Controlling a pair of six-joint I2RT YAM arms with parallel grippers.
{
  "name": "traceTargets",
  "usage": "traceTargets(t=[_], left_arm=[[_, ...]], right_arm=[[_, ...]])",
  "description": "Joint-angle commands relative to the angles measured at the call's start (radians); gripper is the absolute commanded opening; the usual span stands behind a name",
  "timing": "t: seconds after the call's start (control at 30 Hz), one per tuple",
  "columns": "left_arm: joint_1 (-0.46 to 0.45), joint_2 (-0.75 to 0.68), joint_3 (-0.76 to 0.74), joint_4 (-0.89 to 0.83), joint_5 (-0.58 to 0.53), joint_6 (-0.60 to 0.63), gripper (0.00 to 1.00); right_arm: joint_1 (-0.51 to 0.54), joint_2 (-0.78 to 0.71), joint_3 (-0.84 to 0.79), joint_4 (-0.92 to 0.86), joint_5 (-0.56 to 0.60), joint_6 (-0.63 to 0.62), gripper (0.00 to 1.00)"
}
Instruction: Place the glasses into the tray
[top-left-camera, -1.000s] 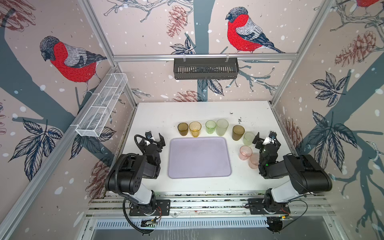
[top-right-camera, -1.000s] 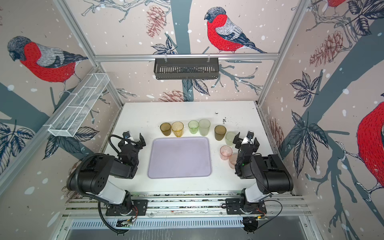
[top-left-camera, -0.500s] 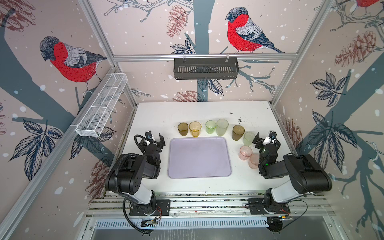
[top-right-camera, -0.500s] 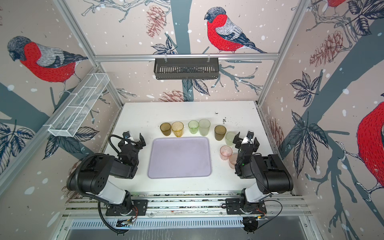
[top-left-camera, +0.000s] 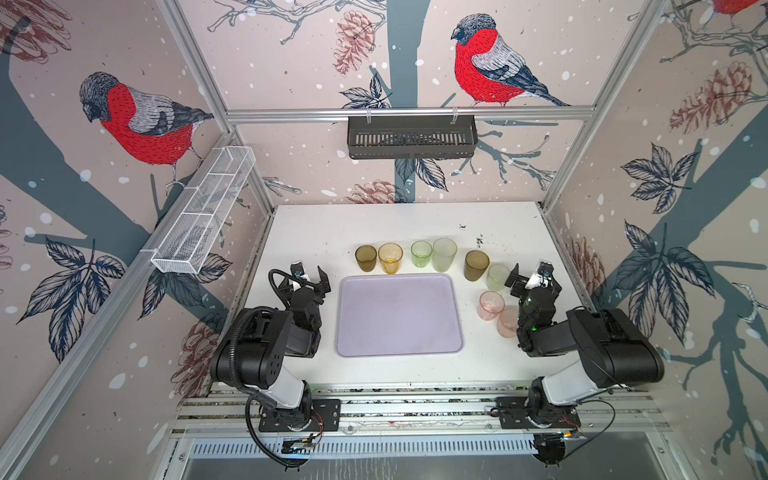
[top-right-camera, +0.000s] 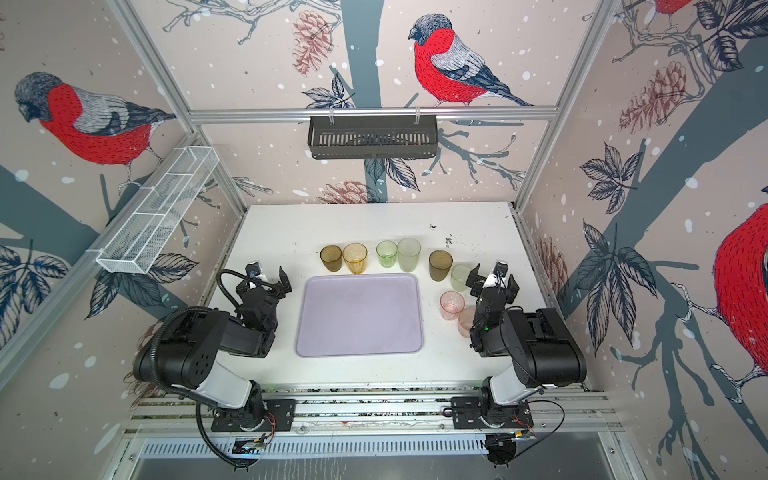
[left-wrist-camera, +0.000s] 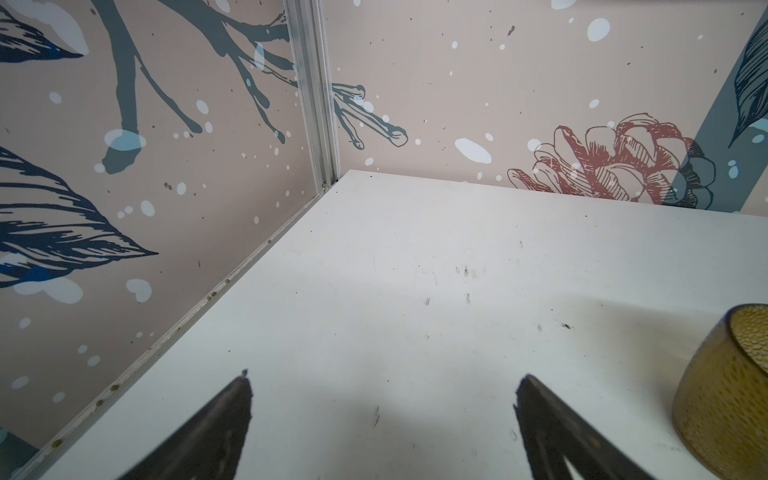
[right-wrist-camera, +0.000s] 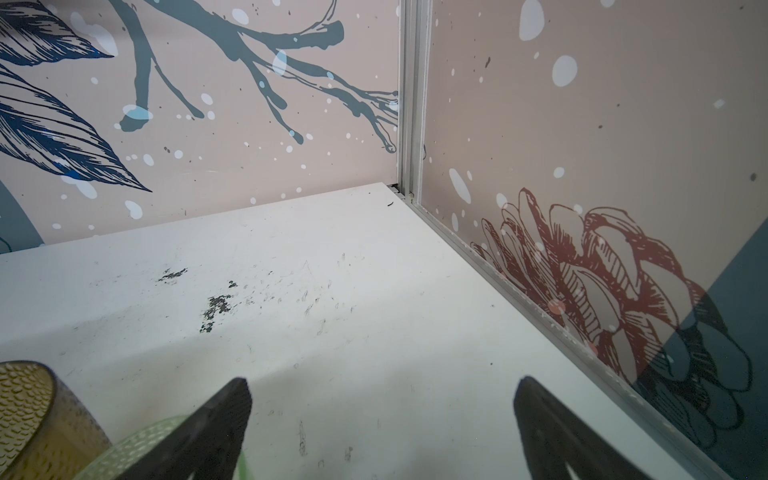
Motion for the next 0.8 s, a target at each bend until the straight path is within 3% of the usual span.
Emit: traceTargets(t=[0.0, 0.77], left_arm=[[-0.001, 0.0, 0.004, 0.062, -0.013, 0.018, 0.98], [0.001, -0.011, 0.001, 0.063, -0.019, 0.015, 0.98]], right_arm=[[-0.001, 0.002, 0.003, 0.02, -0.004, 0.005, 1.0], [-0.002, -0.005, -0.006, 0.033, -0.008, 0.003, 1.0]])
